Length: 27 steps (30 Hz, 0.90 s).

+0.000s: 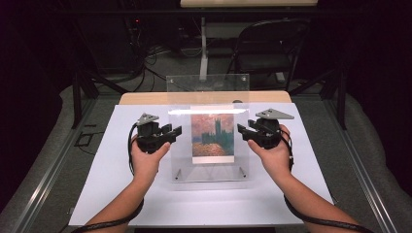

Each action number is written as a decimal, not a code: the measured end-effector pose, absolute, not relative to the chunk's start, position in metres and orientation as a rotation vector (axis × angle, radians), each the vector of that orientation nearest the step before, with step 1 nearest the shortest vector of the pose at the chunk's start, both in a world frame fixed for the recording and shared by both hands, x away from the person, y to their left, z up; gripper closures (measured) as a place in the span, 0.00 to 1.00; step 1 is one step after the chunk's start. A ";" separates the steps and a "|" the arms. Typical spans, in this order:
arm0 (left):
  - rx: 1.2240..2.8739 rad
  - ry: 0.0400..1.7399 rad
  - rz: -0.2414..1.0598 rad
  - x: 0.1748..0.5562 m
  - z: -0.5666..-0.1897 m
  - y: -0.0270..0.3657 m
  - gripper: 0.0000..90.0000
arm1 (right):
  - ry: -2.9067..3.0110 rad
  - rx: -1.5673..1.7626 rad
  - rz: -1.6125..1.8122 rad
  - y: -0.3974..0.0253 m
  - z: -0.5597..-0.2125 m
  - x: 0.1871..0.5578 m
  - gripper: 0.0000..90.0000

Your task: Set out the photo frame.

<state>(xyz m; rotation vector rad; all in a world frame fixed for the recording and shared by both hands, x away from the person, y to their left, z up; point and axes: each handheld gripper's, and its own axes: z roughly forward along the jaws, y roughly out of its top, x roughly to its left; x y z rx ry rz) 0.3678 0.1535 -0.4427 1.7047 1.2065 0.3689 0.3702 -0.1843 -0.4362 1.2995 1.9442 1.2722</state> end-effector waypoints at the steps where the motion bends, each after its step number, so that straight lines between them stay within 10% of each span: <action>1: 1.707 1.203 0.371 0.367 -0.443 0.154 0.62 | 1.945 1.298 1.278 -0.185 -0.436 0.368 0.60; 27: 1.697 1.089 0.399 0.317 -0.443 0.164 0.70 | 1.917 1.202 1.351 -0.196 -0.435 0.317 0.75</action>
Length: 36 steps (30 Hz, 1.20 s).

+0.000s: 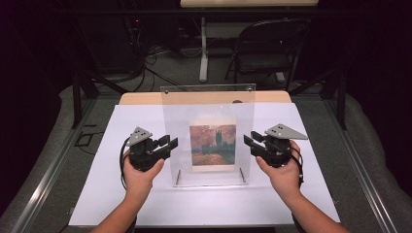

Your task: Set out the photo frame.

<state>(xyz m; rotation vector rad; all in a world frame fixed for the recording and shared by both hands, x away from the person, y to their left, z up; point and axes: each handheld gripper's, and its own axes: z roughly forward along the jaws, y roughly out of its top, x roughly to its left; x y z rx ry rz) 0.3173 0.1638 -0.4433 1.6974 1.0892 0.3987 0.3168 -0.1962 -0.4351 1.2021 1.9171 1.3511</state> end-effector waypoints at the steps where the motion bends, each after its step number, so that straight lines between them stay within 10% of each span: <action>1: 1.691 1.087 0.396 0.316 -0.444 0.164 0.70 | 1.913 1.198 1.357 -0.196 -0.435 0.315 0.75; 36: 1.685 1.022 0.375 0.286 -0.450 0.168 0.66 | 1.917 1.164 1.429 -0.203 -0.442 0.279 0.73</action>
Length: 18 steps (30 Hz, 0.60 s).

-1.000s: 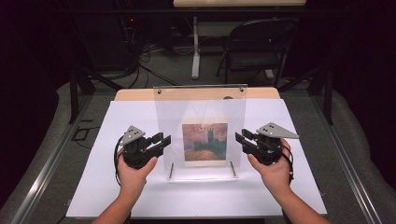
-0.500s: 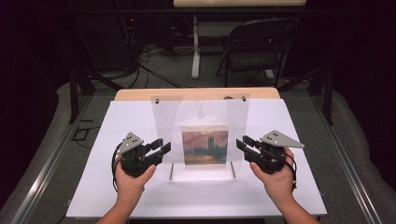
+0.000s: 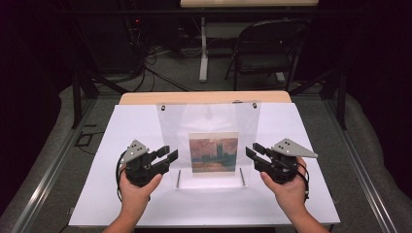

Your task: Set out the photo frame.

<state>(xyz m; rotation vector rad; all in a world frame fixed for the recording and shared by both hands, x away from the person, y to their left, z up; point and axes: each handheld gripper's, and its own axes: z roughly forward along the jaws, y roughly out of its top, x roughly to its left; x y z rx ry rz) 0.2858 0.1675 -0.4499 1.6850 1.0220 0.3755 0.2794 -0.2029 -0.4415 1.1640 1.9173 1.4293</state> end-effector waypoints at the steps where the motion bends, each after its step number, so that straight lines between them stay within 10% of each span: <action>1: 1.686 1.023 0.369 0.286 -0.450 0.168 0.66 | 1.920 1.162 1.432 -0.203 -0.441 0.280 0.73; 18: 1.684 1.026 0.342 0.284 -0.447 0.181 0.60 | 1.980 1.122 1.463 -0.211 -0.444 0.282 0.63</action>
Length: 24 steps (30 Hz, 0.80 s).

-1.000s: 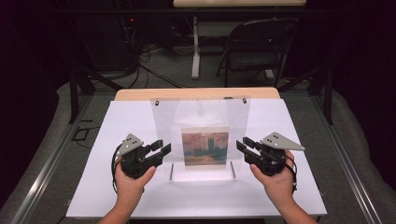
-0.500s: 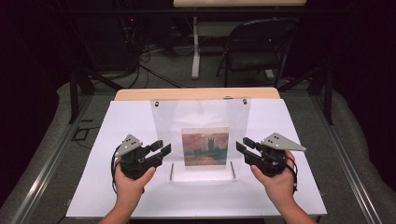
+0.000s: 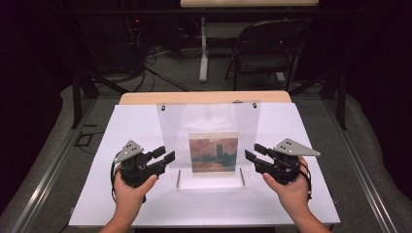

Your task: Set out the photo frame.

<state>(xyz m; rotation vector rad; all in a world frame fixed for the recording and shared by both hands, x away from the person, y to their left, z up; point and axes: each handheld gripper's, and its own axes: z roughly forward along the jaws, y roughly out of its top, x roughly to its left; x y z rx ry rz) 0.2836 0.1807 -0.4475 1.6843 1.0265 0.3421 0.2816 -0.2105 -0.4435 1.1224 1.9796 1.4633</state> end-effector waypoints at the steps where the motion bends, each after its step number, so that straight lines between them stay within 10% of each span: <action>1: 1.681 1.030 0.346 0.283 -0.447 0.182 0.59 | 1.984 1.119 1.460 -0.211 -0.444 0.282 0.61; 24: 1.643 1.116 0.468 0.261 -0.462 0.233 0.48 | 1.892 1.167 1.386 -0.251 -0.451 0.249 0.47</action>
